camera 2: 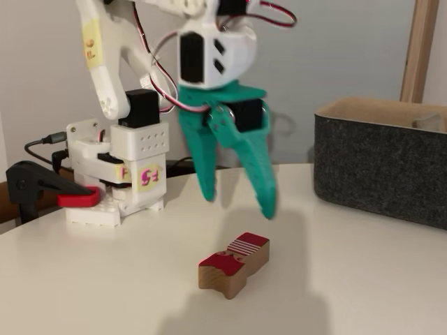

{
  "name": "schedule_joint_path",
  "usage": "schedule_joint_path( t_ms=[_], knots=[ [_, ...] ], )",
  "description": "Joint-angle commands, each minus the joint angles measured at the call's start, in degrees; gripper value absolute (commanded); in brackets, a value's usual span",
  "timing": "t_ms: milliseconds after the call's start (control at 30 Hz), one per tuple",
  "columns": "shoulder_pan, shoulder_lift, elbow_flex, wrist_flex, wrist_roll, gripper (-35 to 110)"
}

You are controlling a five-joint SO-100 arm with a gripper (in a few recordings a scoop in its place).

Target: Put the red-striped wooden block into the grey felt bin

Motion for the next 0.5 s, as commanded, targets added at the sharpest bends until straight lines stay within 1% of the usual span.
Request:
schedule_joint_path(
  t_ms=[0,267,467],
  knots=[
    [-0.3,-1.8,-1.7,-2.0,1.5,35],
    [-0.3,-7.0,-1.6,-6.9,3.2,33],
    [0.3,-9.1,-1.4,-7.6,2.1,31]
  ],
)
